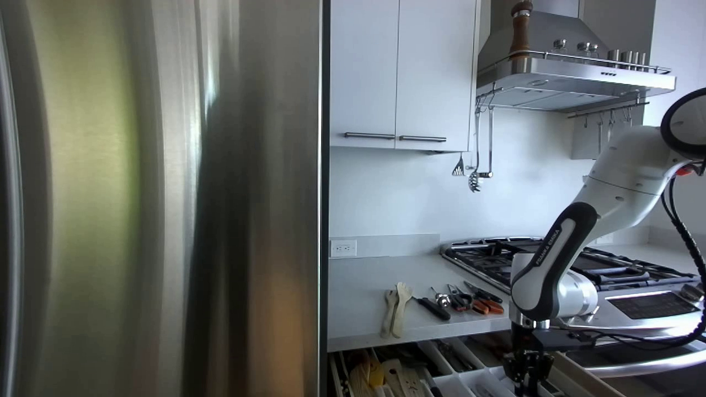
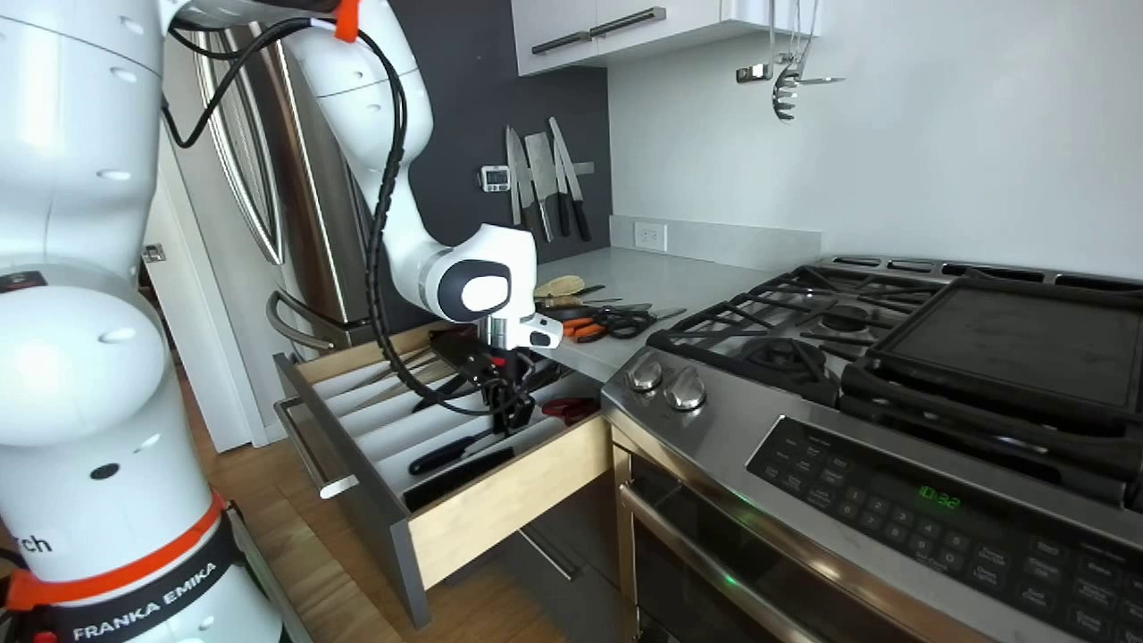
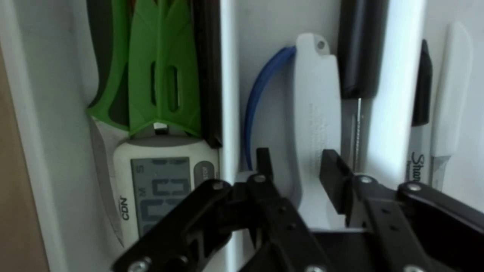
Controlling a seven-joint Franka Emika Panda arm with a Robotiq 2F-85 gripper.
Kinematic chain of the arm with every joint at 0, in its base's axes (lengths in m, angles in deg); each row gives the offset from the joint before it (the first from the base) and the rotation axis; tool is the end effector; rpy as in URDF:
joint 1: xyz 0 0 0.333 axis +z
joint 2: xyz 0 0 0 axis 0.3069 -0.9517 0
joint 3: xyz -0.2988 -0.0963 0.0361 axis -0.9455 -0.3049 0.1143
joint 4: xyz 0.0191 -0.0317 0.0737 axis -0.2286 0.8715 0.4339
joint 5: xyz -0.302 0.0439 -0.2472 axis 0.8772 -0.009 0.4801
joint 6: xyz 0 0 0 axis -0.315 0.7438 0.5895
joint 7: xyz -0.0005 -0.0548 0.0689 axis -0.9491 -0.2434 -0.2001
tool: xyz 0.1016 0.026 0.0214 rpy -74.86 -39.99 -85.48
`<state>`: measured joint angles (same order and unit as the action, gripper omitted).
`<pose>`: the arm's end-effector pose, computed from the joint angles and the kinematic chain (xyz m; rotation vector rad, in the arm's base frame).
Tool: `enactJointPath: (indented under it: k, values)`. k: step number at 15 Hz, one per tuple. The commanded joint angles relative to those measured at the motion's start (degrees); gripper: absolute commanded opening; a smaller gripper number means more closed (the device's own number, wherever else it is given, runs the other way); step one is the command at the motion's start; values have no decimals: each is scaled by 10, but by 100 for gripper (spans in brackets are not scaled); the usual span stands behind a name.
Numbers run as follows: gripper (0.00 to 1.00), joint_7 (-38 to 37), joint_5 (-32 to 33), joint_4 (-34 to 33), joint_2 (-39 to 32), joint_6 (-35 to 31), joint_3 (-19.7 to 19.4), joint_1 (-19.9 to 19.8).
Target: Remove the white object from the open drawer
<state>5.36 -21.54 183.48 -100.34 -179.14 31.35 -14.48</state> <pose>0.4498 0.0667 0.1632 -3.0604 0.1703 0.1209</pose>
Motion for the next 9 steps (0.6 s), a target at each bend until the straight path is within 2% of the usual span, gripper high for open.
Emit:
enactJointPath:
  k: [1,5,9]
  values:
    - [38,3,-8,4,3,8,1,-2]
    - [40,16,-48,2,9,15,20,-16]
    - [51,16,-80,-1,10,15,32,-18]
